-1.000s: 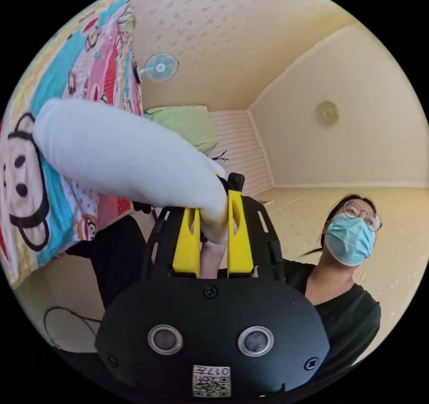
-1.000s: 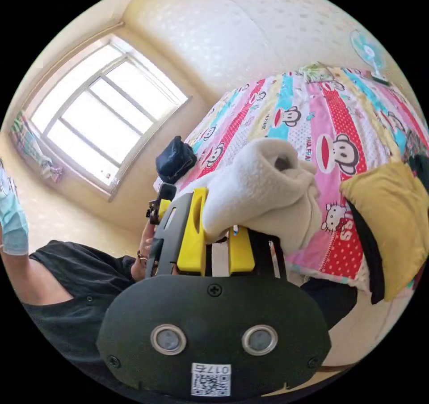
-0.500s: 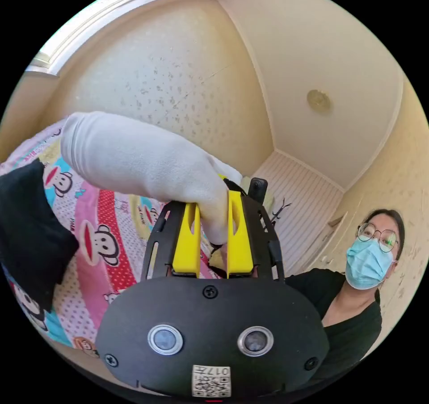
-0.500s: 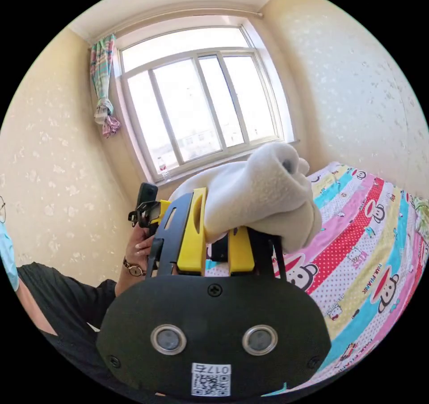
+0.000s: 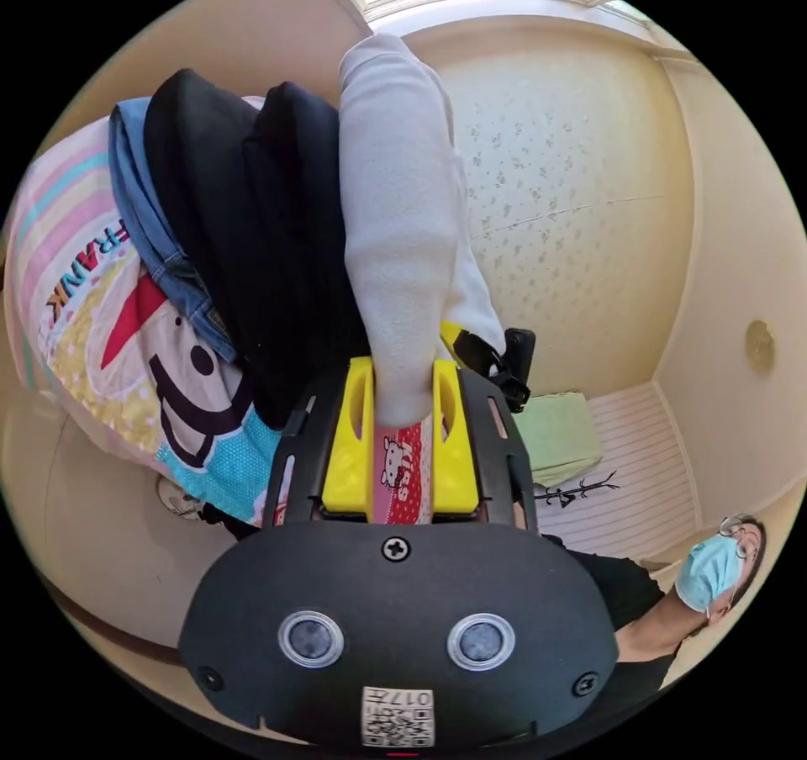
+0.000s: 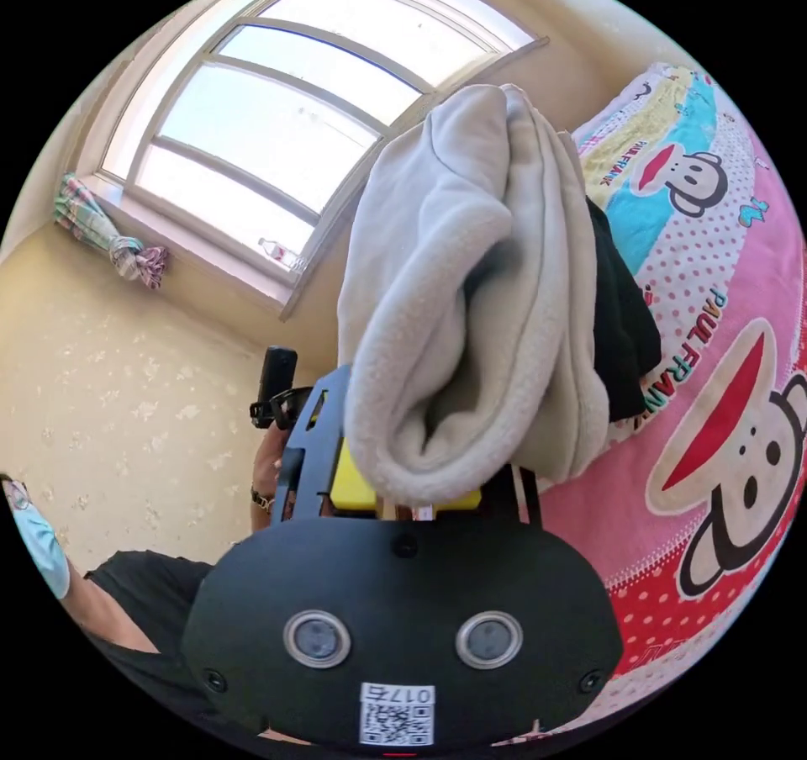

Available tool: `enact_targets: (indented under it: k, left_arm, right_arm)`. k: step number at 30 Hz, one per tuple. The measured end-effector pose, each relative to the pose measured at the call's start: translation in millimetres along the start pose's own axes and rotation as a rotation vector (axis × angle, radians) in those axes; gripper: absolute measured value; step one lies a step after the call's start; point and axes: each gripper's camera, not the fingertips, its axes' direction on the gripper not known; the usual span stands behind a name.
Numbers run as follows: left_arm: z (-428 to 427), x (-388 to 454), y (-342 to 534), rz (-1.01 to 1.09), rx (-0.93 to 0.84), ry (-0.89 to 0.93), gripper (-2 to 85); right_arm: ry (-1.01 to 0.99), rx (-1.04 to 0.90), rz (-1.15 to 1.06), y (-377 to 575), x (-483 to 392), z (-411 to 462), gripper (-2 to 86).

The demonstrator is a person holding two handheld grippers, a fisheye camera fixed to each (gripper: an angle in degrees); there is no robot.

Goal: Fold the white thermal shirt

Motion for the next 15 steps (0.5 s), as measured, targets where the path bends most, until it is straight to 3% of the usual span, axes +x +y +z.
enact_targets:
  k: [4,8,12,15]
  left_arm:
    - [-10.1,39.1,45.6,0.074,0.014,-0.257,7.8]
    - [-7.4,48.5,112.1,0.091,0.012,-0.365,1.7]
    - [49.6,32.8,180.0,0.051,-0.301,-0.497,-0.7]
    - [96.3,27.7,207.8,0.058,-0.495,-0.538,-0.9]
  right_arm:
    - [0.029,-0.106,-0.035,23.4,-12.7,-34.1,12.9]
    - [0.115,-0.179,0.002,110.0,-3.7,-77.9,11.3]
    - [0.073,-0.203,0.214,208.9,32.2,-121.4,7.5]
    - [-0.082,-0.162,0.345,298.5,51.1,-166.1,2.6]
